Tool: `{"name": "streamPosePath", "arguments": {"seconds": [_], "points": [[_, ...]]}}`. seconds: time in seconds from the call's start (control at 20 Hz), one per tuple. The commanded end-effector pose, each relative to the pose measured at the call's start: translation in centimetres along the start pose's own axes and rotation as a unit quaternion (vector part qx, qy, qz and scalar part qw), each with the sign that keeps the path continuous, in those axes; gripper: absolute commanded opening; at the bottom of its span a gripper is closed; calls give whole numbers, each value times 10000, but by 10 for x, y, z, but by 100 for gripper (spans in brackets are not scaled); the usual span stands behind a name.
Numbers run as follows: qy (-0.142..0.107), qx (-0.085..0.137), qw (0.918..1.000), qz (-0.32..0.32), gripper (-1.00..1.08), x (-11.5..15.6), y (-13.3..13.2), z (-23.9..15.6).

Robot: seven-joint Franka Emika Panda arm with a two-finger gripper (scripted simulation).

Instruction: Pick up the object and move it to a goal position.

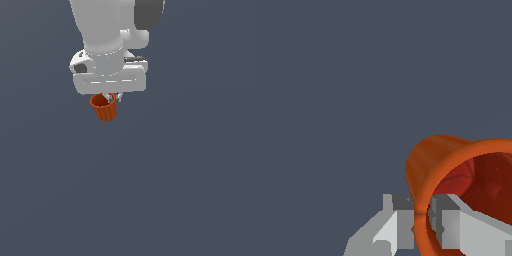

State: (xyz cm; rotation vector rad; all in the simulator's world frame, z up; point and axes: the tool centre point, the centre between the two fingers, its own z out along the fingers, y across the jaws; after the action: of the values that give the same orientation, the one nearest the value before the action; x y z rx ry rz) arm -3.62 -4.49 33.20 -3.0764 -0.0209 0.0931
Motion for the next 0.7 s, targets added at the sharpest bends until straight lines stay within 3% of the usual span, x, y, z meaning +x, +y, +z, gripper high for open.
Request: {"name": "streamPosePath", "arguments": {"seconds": [0.0, 0.65], "points": [[4, 0, 10000, -2, -100, -5, 11, -28], [4, -7, 10000, -4, -100, -24, 63, -152]]}}
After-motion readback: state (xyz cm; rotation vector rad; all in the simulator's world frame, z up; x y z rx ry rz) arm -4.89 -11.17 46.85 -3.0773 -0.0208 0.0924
